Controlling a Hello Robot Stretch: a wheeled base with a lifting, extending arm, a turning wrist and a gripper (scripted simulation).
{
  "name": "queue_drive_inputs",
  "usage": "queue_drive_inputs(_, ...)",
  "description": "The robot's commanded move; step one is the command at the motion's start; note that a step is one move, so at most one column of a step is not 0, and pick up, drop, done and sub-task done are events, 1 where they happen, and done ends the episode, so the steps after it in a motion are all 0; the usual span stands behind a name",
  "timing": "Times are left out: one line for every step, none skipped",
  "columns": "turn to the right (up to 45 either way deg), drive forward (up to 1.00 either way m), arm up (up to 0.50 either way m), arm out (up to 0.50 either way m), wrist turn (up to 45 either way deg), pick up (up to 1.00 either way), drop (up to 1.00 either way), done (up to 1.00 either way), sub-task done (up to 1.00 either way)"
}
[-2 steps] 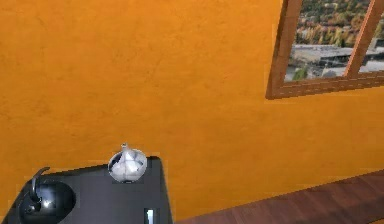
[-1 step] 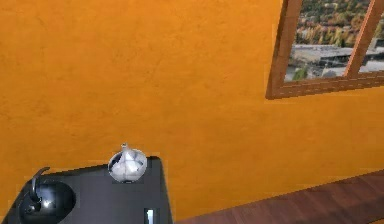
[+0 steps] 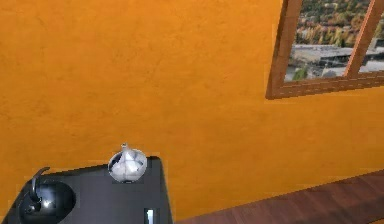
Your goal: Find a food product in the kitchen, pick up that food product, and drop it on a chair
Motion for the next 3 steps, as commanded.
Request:
queue_drive_inputs(0.0,0.0,-0.38,0.0,0.0,0.0,0.0,0.0,0.0)
queue_drive_inputs(0.0,0.0,-0.32,0.0,0.0,0.0,0.0,0.0,0.0)
queue_drive_inputs(0.0,0.0,0.0,0.0,0.0,0.0,1.0,0.0,0.0)
